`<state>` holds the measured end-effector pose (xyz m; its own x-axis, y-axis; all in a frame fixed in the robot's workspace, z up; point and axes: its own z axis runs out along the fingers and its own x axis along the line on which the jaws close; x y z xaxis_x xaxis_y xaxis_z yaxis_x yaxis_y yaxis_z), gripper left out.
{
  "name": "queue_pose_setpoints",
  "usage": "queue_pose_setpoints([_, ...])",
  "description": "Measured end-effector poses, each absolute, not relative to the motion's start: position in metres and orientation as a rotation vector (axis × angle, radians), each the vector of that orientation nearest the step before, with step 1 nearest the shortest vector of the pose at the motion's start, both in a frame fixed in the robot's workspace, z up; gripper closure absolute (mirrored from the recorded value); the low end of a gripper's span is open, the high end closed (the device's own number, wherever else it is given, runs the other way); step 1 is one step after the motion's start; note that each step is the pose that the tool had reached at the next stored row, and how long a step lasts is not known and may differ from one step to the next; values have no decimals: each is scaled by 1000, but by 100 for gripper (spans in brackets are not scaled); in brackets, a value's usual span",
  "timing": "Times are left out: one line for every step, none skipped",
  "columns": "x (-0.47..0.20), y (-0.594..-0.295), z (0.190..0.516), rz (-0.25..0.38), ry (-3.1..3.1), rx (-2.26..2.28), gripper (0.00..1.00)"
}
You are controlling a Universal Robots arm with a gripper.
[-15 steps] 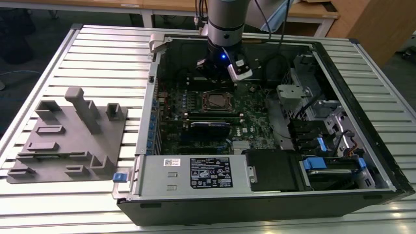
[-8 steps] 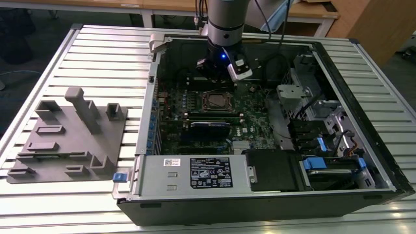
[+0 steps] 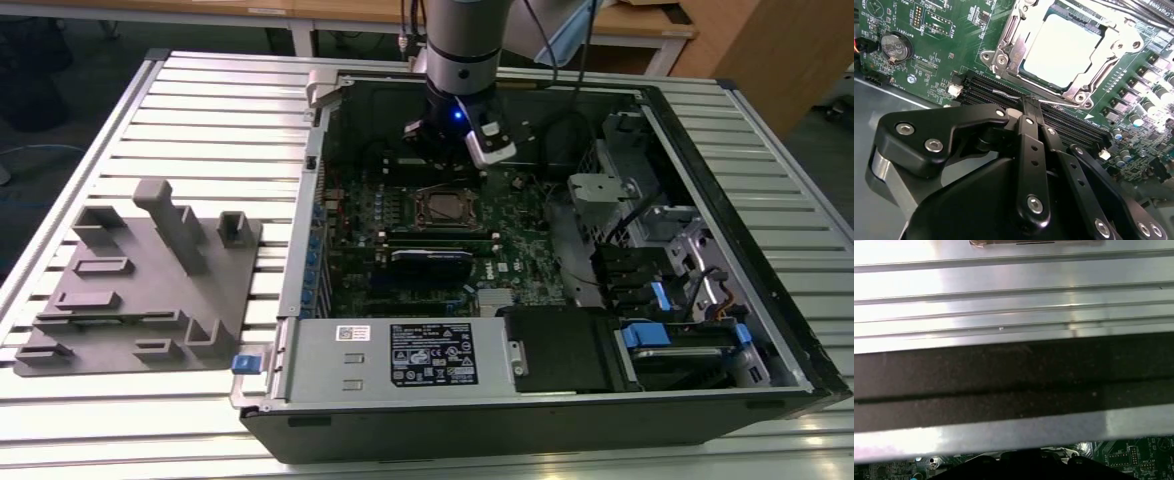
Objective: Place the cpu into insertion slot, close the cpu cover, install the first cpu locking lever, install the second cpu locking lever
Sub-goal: 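Install the first cpu locking lever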
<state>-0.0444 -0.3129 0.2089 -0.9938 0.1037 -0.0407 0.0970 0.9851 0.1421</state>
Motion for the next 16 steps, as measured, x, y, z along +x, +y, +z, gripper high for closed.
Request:
queue_pose_setpoints([-44,-313,209,217,3082,162,89])
queue_pose_setpoints([-44,-313,209,217,3081,166,89])
queue_pose_setpoints([-44,-313,209,217,3081,167,89])
queue_pose_setpoints([-44,-313,209,217,3081,168,89])
queue_pose_setpoints([-44,-313,209,217,3081,169,89])
queue_pose_setpoints([-44,-313,209,217,3081,169,89])
queue_pose_setpoints([-44,-313,209,217,3081,170,89])
queue_pose_setpoints([-44,-313,209,217,3081,171,89])
queue_pose_setpoints([-44,-313,209,217,3080,173,89])
queue_pose_setpoints([-44,-313,209,217,3080,176,89])
queue_pose_setpoints([-44,-313,209,216,3080,179,89])
queue_pose_setpoints([-44,-312,209,216,3079,183,89])
queue_pose_setpoints([-44,-312,209,216,3079,186,89])
queue_pose_setpoints([-44,-312,209,216,3079,190,89])
queue_pose_setpoints([-44,-312,209,216,3078,193,89])
queue_pose_setpoints([-44,-312,209,216,3078,196,89])
